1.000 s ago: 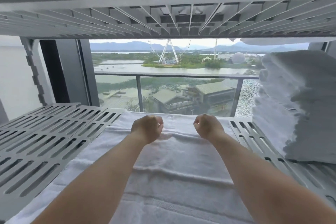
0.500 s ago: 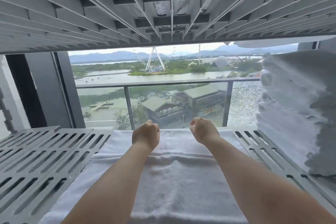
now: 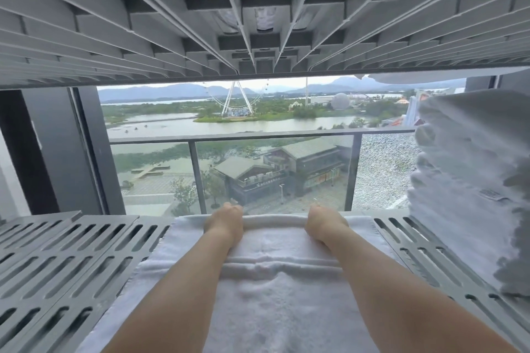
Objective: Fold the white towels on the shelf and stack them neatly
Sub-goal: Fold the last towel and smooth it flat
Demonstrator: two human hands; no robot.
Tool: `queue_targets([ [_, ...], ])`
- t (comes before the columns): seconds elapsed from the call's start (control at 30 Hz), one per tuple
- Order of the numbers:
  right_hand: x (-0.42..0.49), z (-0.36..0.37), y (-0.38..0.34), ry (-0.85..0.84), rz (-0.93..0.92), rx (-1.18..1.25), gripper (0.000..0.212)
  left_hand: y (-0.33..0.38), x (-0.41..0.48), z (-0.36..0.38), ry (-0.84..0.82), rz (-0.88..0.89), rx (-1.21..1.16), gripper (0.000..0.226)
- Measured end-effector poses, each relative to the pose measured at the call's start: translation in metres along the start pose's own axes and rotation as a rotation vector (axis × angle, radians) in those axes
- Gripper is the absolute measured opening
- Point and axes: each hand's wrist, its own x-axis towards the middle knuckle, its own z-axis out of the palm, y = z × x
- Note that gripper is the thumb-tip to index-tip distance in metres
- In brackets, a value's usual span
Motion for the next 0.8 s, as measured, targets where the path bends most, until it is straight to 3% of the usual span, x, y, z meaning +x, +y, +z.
queue_targets([
  [0.1,-0.005,0.002,0.008,0.081,-0.011,0.100,0.028,-0.009,-0.007,-0.001,0.078,0.007,-0.057,0.021],
  [0.23,-0.020,0.001,0.017,0.217,-0.067,0.213,0.018,-0.020,-0.021,-0.004,0.178,-0.008,-0.061,0.018],
  [0.53,-0.072,-0.009,0.027,0.508,-0.204,0.062,0.013,-0.018,-0.080,-0.028,0.429,0.008,-0.034,0.020],
  [0.8,-0.114,-0.016,0.034,0.518,-0.331,0.064,0.013,-0.008,-0.153,-0.045,0.536,-0.007,-0.079,0.018],
])
